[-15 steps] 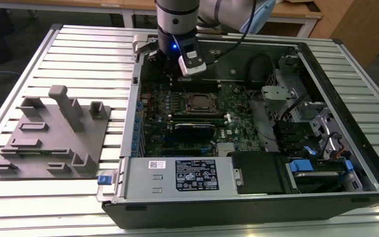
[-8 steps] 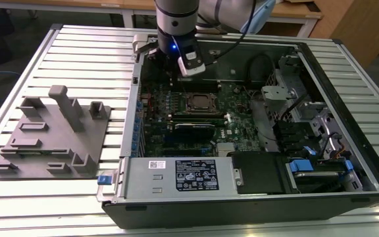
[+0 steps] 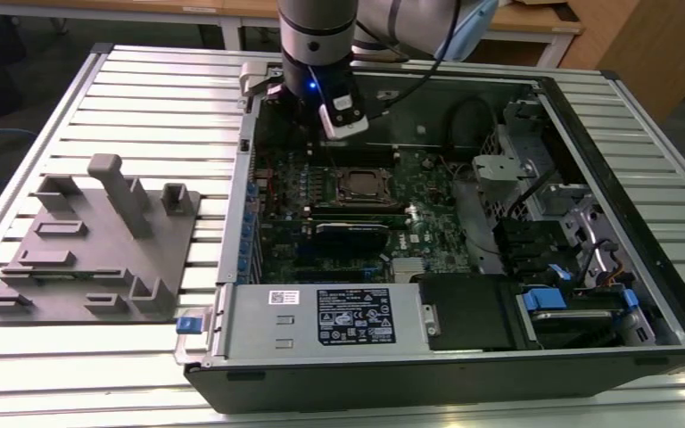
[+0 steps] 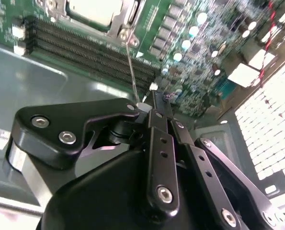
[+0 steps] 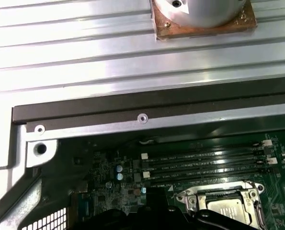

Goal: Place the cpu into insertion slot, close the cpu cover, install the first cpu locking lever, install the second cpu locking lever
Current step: 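Install the first cpu locking lever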

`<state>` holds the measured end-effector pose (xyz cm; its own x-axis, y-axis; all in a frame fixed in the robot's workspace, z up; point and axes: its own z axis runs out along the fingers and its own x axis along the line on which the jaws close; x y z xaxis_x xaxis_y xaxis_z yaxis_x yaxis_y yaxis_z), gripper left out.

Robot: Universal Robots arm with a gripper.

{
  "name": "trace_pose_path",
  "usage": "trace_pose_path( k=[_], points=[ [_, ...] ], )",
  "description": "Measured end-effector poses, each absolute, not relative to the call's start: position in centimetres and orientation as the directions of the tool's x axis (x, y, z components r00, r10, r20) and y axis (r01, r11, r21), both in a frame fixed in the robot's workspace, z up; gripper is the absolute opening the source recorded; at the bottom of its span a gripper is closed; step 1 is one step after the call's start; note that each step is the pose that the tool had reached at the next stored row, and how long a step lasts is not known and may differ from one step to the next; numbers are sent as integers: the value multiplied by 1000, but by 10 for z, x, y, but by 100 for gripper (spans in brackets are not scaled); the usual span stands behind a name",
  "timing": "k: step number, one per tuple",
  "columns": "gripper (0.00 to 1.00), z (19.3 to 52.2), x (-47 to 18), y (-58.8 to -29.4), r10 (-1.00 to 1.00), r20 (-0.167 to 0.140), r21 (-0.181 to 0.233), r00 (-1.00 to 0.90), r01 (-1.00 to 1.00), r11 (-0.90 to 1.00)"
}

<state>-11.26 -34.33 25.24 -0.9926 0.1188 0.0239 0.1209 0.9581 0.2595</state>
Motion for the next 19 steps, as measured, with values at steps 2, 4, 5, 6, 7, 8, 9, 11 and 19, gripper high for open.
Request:
trace_pose_path(
  k=[2,4,5,6,7,8,9,11,19],
  points=[
    [10,252,-113,-343,119,24,262,-993,121,958],
    [10,252,-113,-343,119,24,262,-993,121,957],
    [10,252,-113,-343,119,24,262,-993,121,957],
    [10,252,-113,-343,119,24,262,-993,121,957],
    [10,252,-112,-343,119,24,262,-993,121,957],
    [10,252,-112,-343,119,24,262,-993,121,957],
    [10,252,-112,-343,119,24,262,-993,121,958],
    [10,252,-111,-343,119,24,262,-993,121,957],
    [10,252,-108,-343,119,25,264,-993,121,957]
  ],
)
